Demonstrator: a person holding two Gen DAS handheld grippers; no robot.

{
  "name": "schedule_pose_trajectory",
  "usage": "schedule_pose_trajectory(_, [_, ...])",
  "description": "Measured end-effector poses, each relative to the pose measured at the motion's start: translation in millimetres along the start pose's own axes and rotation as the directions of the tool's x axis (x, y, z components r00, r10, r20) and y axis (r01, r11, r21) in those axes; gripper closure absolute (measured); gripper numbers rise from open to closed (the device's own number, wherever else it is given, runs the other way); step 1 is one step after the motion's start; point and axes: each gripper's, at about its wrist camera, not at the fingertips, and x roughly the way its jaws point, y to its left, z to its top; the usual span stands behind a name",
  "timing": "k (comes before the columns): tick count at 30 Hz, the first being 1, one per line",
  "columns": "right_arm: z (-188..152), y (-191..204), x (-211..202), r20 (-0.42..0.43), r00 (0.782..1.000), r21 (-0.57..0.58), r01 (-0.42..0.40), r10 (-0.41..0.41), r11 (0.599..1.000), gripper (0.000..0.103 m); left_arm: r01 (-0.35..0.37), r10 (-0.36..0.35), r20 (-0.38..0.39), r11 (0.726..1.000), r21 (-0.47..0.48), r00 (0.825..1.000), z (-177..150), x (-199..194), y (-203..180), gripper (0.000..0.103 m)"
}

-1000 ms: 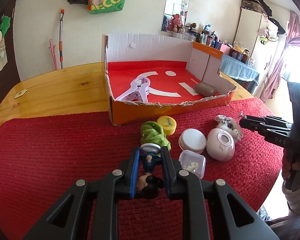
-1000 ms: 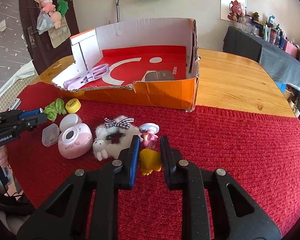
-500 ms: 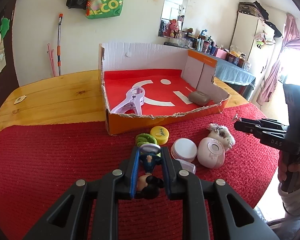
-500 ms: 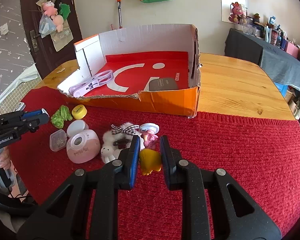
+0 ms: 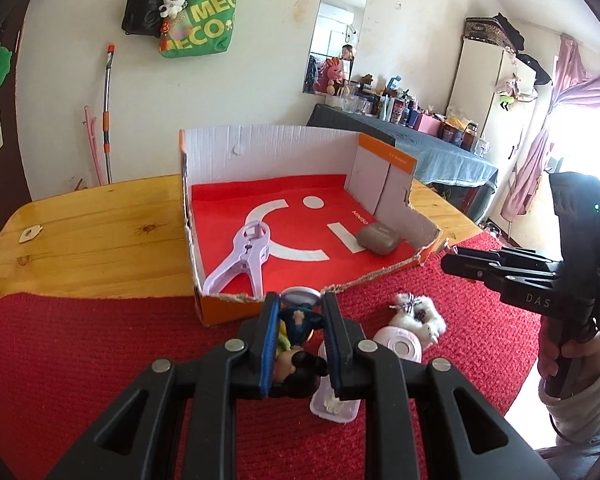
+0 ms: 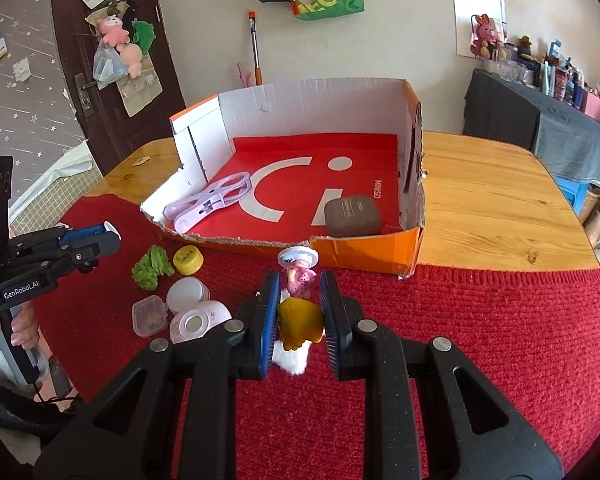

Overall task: Organize objects
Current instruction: 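Carry the figurine and yellow duck into the box and set them down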

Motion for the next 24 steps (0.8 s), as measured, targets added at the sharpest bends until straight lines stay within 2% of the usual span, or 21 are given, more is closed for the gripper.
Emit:
schedule_pose_trajectory(5, [23.2,-0.3,9.2,0.008,1.000,0.011,-0.025,0.025,1.000,0.083,0.036,-0.036,-0.007,0.999,0.003,0.999,26.6,19.3,-4.4,0.081])
schedule_pose_trajectory(12, [49.9,3.6,42.9,-0.055,0.997,-0.015,-0.046,0.045,0.999,0.083,0.072,-0.073,-0.093,0.997,-0.017,0.993,49.5,62.3,-6.5,0.081])
schedule_pose_trajectory(18, [58.2,7.0,77.6,-0.152,0.987,-0.061,-0.050,0.040,0.997,0.083,0.065,-0.069,-0.193,0.997,-0.027,0.979,56.3,98.3,-3.6,0.081])
schedule_pose_trajectory(24, [60.8,10.4,101.2,-0.231,0.972,-0.115,-0.055,0.027,0.992,0.083,0.070,-0.080,-0.280,0.996,-0.046,0.957,54.7,125.4,-1.0,0.081])
